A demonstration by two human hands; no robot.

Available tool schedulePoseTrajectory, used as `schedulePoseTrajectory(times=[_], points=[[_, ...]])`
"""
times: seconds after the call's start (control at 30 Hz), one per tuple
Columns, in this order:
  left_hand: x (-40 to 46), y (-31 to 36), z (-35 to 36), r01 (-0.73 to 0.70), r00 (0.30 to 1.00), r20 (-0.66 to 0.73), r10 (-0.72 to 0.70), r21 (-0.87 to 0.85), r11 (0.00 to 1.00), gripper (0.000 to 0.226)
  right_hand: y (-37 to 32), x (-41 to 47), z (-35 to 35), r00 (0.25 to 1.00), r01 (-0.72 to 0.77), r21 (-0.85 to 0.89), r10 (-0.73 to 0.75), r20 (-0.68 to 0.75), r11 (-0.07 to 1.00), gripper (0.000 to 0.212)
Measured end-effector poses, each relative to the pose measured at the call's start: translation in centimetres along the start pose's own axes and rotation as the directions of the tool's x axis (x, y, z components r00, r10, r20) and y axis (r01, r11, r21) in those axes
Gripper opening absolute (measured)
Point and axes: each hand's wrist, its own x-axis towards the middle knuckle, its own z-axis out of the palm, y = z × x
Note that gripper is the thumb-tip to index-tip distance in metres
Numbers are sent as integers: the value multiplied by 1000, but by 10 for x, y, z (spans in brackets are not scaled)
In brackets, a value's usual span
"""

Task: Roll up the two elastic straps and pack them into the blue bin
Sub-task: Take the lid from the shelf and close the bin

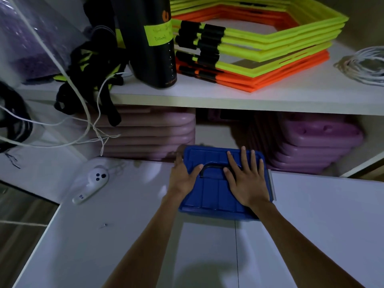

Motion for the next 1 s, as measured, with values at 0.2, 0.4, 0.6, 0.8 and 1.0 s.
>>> schedulePoseTrajectory(times=[0.2,0.4,0.6,0.8,1.0], points=[[-14,12,21,-128,981,-12,194,716,687,69,-1,0,2,1000,1,-9,-1,-3,1000,64],[-15,1,20,-244,964,119,239,756,608,74,1,-3,-6,1000,21,96,-20,-13,995,69],[-13,-2,19,-288,955,161,250,711,641,75,39,-34,-14,898,-424,368,436,54,828,101],[-17,-2,20,-350,928,202,312,755,554,81,37,-34,-23,855,-448,788,460,239,423,69],[-18,-1,21,-342,932,206,297,771,538,78,21,-36,-22,912,-351,616,407,55,705,73]])
